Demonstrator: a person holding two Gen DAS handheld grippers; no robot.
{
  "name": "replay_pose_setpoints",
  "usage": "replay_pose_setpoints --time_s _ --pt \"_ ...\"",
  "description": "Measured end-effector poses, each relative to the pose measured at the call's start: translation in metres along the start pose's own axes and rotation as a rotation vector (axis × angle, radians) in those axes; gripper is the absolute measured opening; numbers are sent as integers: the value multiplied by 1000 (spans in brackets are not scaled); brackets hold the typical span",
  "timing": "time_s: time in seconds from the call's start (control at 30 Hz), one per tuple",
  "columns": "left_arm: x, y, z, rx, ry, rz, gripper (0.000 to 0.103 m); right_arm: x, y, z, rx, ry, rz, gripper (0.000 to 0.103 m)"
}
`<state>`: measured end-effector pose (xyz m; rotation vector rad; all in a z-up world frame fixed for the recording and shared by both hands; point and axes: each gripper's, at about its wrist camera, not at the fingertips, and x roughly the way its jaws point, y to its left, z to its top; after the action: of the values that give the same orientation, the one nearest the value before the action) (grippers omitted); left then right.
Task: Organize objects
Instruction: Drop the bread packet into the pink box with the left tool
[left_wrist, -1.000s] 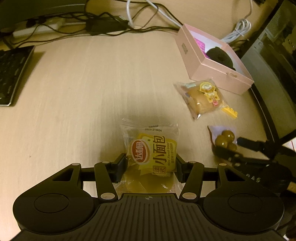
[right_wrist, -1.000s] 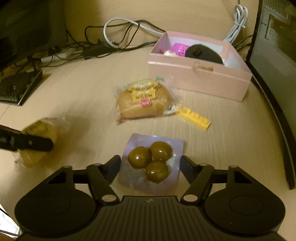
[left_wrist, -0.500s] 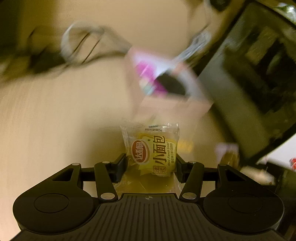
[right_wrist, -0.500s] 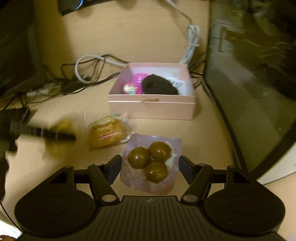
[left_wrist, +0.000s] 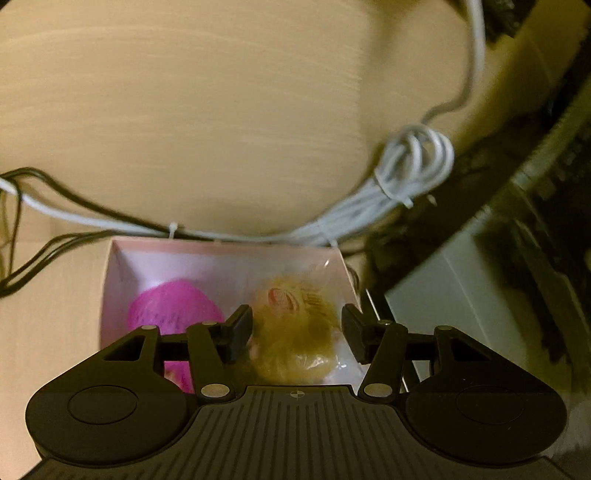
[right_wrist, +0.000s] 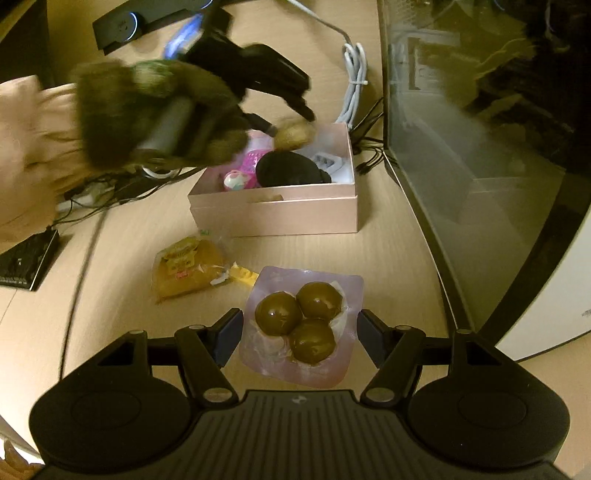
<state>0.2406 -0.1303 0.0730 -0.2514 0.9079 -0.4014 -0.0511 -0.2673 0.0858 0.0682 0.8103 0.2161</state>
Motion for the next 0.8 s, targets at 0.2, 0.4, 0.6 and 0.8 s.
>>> replay_pose_setpoints --time_s 0.2,0.4,0.6,0.8 --pt "-42 24 -16 -25 -119 -74 57 4 -13 3 20 4 -2 68" --pt "-122 68 -82 -3 -149 -26 57 12 -3 37 -43 -53 23 68" --pt "-175 110 -160 -96 -103 33 57 45 30 109 -132 -176 52 68" --pt "-198 123 -209 -51 -18 69 57 115 61 153 -206 -161 14 79"
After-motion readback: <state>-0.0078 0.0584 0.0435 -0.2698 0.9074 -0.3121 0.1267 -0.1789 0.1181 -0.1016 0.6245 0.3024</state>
